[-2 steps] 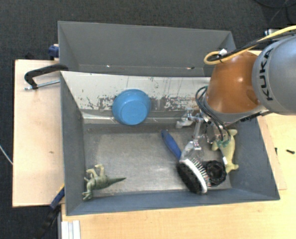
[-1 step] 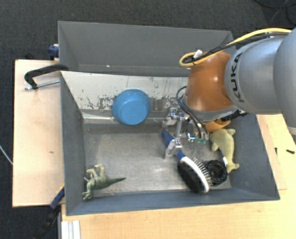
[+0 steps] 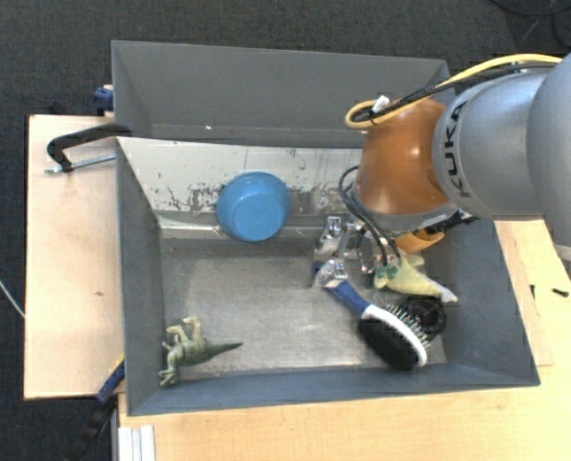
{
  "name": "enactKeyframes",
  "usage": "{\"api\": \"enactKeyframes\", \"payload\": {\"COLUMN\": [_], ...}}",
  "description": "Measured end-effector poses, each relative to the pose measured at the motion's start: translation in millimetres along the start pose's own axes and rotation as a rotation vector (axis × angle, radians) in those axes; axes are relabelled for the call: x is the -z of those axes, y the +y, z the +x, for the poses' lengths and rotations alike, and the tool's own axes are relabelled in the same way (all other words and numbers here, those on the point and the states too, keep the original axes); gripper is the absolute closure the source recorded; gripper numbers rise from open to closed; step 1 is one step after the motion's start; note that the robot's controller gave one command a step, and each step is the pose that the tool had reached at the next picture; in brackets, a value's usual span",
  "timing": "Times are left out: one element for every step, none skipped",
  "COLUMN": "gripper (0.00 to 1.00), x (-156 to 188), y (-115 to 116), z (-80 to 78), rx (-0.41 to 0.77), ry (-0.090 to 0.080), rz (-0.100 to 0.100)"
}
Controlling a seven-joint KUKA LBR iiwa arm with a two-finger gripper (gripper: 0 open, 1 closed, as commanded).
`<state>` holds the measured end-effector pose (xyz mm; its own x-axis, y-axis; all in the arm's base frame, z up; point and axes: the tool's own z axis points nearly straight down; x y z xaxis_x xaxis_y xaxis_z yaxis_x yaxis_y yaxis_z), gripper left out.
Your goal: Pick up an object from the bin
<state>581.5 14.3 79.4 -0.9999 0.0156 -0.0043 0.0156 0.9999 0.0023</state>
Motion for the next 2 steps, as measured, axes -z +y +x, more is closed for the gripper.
{"api": "enactKeyframes", "payload": {"gripper": [1.00,1.00], "x": [-1,109], "y": [4,10], "z": [47.3,58.2], "rx": [0.239,0.233], "ry": [-0.024,-0.008], "rz": [0.000,0.002]}}
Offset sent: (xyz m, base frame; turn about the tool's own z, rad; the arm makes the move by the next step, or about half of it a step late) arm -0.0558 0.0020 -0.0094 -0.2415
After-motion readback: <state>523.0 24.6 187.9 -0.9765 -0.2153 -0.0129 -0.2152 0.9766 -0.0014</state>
